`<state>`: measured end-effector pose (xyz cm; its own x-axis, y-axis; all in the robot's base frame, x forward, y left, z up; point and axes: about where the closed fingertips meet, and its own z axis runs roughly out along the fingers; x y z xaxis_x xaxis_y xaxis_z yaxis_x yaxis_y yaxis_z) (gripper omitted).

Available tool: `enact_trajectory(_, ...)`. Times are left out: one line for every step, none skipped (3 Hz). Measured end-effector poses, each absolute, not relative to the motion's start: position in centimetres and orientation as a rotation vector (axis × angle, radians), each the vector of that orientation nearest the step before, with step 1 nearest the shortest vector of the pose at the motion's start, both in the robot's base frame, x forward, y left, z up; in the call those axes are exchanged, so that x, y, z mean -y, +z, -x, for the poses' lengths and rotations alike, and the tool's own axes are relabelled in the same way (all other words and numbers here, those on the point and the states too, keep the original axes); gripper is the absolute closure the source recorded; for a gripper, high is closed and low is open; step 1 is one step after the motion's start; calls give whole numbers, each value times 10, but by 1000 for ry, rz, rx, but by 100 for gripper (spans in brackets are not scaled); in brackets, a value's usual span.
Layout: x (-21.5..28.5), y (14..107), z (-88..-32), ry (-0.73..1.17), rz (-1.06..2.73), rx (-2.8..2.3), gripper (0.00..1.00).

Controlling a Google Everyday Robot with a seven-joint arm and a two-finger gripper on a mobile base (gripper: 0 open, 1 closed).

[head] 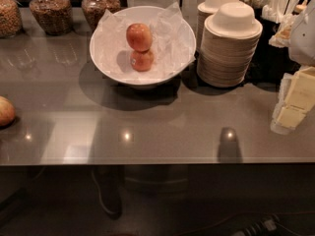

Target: Pick apple from white bowl

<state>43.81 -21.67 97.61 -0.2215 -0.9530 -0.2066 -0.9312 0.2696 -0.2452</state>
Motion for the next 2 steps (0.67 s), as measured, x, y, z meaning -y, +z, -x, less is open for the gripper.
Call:
enact_trajectory(217,976,-438,-98,1725,-2232,0)
enact_trajectory(213,979,-444,-98,1699,-2197,0)
